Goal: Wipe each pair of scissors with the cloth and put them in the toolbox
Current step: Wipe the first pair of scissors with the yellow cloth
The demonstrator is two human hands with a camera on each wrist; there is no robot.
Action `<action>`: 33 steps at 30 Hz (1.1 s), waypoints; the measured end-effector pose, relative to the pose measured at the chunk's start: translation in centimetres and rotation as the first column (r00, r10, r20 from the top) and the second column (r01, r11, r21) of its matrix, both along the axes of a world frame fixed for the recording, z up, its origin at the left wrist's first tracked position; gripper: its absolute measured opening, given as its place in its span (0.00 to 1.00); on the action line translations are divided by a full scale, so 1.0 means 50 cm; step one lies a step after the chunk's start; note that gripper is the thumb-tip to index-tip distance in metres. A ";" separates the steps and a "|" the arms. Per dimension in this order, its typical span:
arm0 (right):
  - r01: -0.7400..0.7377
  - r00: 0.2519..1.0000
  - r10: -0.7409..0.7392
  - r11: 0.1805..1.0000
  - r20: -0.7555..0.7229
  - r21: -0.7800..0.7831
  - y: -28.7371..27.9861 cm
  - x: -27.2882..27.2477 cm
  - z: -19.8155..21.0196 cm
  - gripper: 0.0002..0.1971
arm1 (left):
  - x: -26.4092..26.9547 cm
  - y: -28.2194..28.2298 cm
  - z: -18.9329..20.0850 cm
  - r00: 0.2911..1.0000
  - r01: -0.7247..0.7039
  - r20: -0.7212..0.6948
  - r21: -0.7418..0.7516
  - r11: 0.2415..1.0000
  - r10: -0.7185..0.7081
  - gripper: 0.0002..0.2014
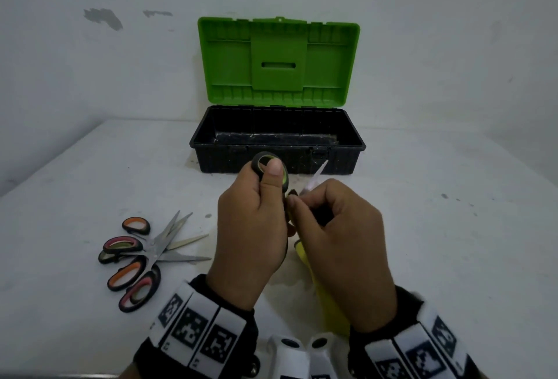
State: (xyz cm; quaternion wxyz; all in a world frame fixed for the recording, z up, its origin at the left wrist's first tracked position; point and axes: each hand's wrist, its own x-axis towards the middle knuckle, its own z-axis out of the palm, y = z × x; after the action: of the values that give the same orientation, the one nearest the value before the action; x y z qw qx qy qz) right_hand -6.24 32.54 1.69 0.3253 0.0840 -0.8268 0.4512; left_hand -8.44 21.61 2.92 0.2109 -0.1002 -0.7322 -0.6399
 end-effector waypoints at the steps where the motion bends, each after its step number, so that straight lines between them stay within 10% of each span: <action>1: -0.002 1.000 0.002 1.000 0.000 0.012 -0.002 0.002 0.000 0.07 | -0.001 0.000 0.000 1.000 -0.005 -0.004 -0.002 1.000 0.005 0.15; 33: 0.094 0.996 -0.094 0.993 0.000 -0.066 0.032 -0.011 0.020 0.07 | 0.016 -0.012 0.000 0.998 0.052 -0.037 -0.005 0.999 -0.053 0.15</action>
State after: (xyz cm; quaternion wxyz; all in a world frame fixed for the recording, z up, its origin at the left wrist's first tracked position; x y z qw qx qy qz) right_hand -6.77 34.16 2.71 0.3500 0.0348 -0.8140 0.4622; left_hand -7.64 21.00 2.93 0.2072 -0.1316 -0.7267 -0.6416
